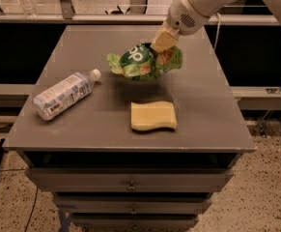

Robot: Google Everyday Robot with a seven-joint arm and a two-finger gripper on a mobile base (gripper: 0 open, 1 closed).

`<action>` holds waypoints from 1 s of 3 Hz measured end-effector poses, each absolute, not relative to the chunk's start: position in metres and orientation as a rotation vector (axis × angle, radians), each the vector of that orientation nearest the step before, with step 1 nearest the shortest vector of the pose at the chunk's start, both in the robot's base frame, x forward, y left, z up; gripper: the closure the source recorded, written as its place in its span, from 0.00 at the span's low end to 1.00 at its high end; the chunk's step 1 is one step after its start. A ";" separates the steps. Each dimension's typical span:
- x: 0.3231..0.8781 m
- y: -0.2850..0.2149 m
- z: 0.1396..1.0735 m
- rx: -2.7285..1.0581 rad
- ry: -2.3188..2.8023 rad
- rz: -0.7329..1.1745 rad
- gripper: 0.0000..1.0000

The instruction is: Move green rice chip bag near sponge

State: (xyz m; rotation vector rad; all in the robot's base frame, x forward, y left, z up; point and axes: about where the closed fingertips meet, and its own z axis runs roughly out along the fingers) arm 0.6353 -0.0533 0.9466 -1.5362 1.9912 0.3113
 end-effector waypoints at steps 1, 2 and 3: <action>0.605 -0.054 0.936 -1.534 2.044 0.357 1.00; 0.585 -0.059 0.928 -1.515 2.100 0.384 0.82; 0.576 -0.064 0.922 -1.493 2.135 0.393 0.59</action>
Offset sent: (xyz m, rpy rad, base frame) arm -0.0755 -0.0143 -0.0252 -0.0071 0.1620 -0.0725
